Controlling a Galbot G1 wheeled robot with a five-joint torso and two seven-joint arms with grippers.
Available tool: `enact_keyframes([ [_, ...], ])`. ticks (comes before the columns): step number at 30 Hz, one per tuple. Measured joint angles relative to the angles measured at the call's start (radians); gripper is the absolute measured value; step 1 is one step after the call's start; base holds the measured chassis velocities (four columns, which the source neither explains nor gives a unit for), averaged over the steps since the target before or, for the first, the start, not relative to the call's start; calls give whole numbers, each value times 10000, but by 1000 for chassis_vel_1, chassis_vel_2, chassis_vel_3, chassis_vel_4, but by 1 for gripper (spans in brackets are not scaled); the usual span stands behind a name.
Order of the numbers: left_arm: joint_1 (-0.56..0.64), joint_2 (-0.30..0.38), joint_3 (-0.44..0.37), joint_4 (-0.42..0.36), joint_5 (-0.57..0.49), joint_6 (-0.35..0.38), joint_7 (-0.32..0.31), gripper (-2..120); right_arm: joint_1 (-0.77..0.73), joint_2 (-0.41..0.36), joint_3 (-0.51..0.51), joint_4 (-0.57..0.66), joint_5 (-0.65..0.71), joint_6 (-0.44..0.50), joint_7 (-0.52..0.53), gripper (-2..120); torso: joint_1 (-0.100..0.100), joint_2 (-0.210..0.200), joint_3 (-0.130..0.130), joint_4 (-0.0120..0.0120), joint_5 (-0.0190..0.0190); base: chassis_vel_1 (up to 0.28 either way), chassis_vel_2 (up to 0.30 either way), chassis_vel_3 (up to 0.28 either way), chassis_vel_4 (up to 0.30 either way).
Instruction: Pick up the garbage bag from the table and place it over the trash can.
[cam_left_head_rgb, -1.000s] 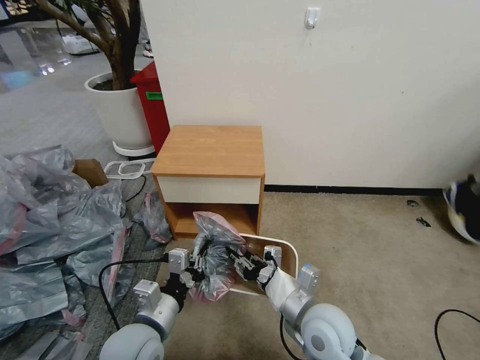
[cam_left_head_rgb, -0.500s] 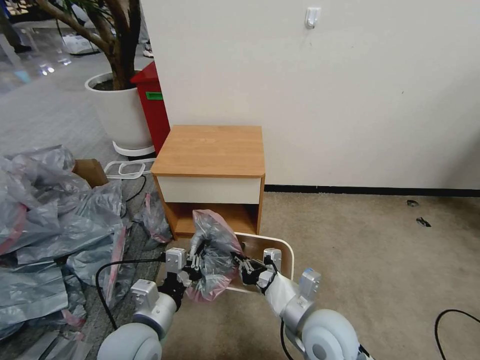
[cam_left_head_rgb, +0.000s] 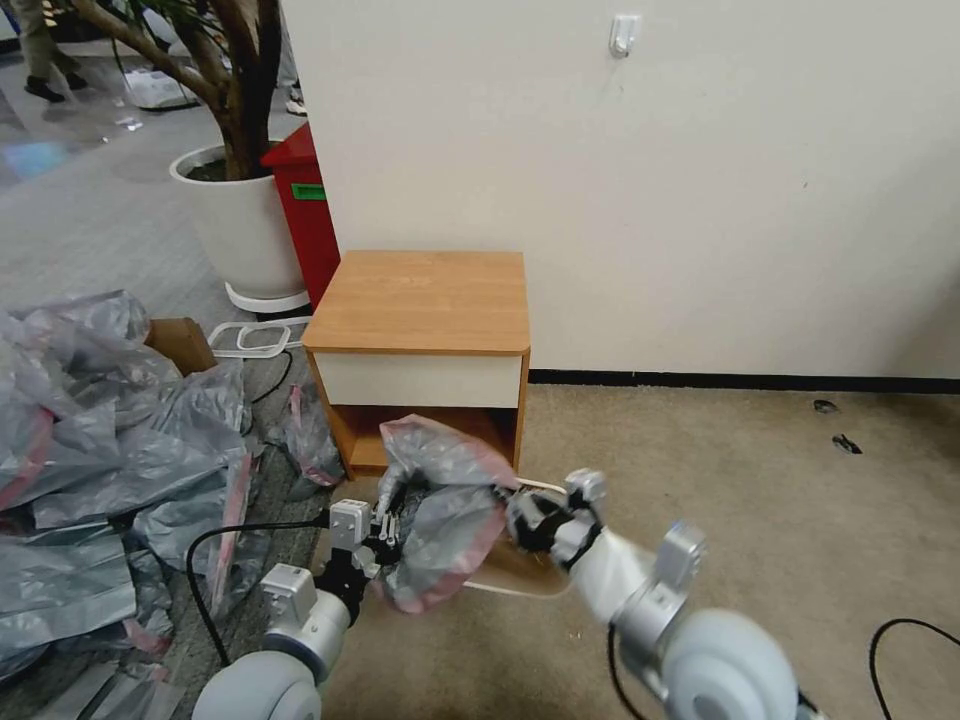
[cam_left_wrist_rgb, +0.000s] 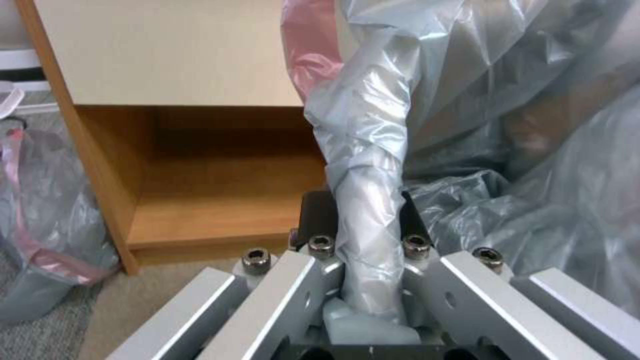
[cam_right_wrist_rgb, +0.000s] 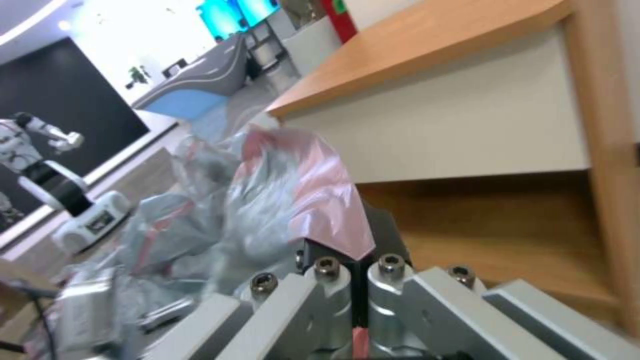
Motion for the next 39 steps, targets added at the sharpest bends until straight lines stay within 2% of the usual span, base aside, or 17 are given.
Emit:
enact_keyframes([
  [13, 22, 54, -168, 108, 66, -879, 438, 3, 58, -919, 1018, -539, 605, 0, -4, 0, 0, 0, 0, 0, 0, 0, 0, 0, 0],
  [30, -38, 8, -329, 228, -194, -1040, 422, 3, -257, -1583, 1487, -833, 507, 9, -138, 0, 0, 0, 0, 0, 0, 0, 0, 0, 0],
  [34, -77, 20, -364, 234, -273, -1039, 408, 3, -313, -1772, 1637, -778, 444, -84, -210, 10, 0, 0, 0, 0, 0, 0, 0, 0, 0],
  [36, -125, 23, -374, 290, -312, -1040, 402, 3, -344, -2109, 1910, -696, 474, -322, -243, 21, -1, 0, 0, 1, 0, 0, 0, 0, 0],
  [38, -142, 21, -382, 322, -320, -1039, 396, 3, -376, -2250, 2038, -659, 524, -475, -245, 24, 0, 0, 0, 1, -1, 0, 0, 0, 0],
  [39, -154, 13, -393, 351, -331, -1038, 388, 3, -433, -2425, 2204, -607, 619, -703, -231, 30, 0, 0, 0, 0, -2, 0, 0, 0, 0],
])
